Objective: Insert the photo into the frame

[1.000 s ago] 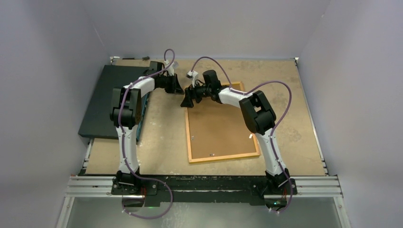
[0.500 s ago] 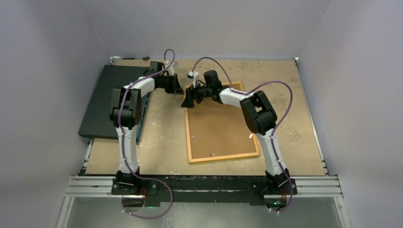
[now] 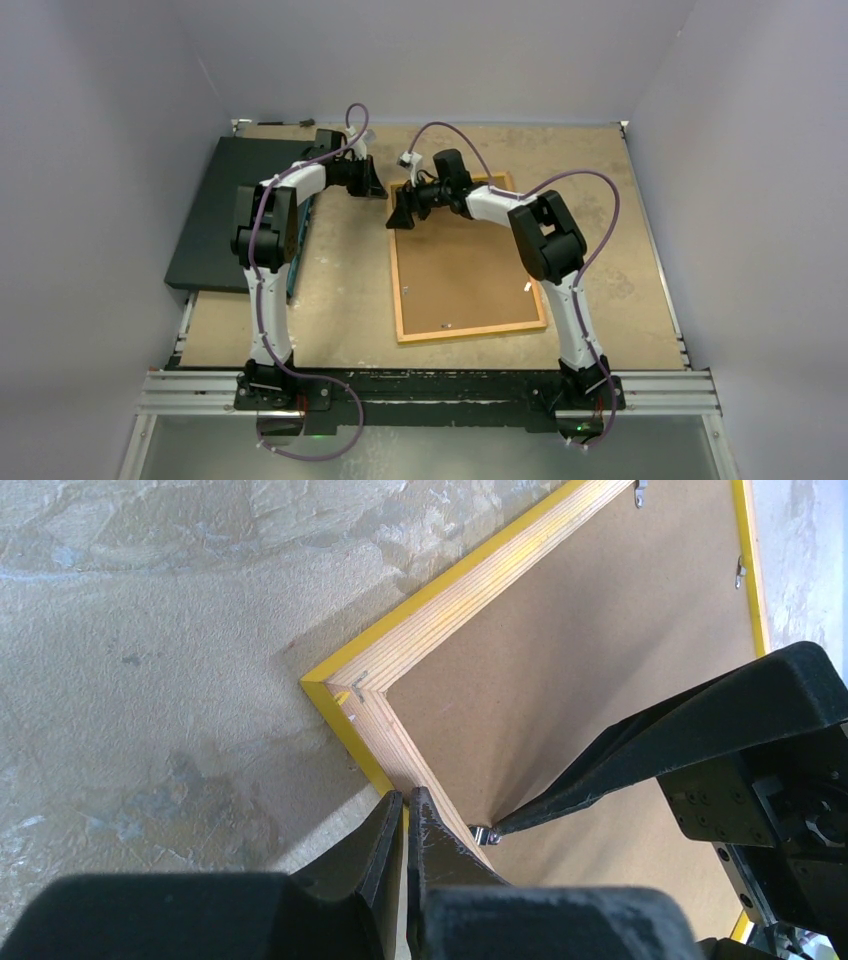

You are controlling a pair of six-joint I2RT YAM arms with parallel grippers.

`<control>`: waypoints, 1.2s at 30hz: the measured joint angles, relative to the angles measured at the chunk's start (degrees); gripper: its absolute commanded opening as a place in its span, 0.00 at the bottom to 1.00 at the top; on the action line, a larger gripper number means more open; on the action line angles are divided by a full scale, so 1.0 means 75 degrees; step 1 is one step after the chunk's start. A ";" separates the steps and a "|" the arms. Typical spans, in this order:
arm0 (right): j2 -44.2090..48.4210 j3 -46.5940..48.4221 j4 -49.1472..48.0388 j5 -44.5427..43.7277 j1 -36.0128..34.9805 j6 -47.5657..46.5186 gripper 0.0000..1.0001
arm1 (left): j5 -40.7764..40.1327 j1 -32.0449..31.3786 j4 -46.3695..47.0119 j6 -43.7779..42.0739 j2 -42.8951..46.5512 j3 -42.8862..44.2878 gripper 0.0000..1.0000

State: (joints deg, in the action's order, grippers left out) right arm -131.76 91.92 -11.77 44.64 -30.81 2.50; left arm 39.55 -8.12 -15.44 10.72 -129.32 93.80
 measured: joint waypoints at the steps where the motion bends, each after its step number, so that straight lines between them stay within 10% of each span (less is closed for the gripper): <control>1: 0.0000 0.0000 0.0017 0.0029 0.0012 0.0000 0.78 | -0.0006 -0.0003 0.0000 0.0000 0.0000 0.0000 0.01; 26: -0.0303 0.0513 0.0527 0.0618 -0.0009 -0.0090 0.72 | -0.0026 -0.0012 0.0000 0.0003 0.0003 0.0000 0.01; 36: -0.0277 0.0519 0.0455 0.0562 -0.0006 0.0198 0.84 | -0.0035 -0.0017 -0.0009 0.0003 0.0012 0.0000 0.01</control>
State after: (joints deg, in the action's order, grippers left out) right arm -133.84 95.81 -8.36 48.86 -30.85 3.99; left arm 39.29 -8.25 -15.51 10.74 -129.23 93.80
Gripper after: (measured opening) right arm 0.805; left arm 0.017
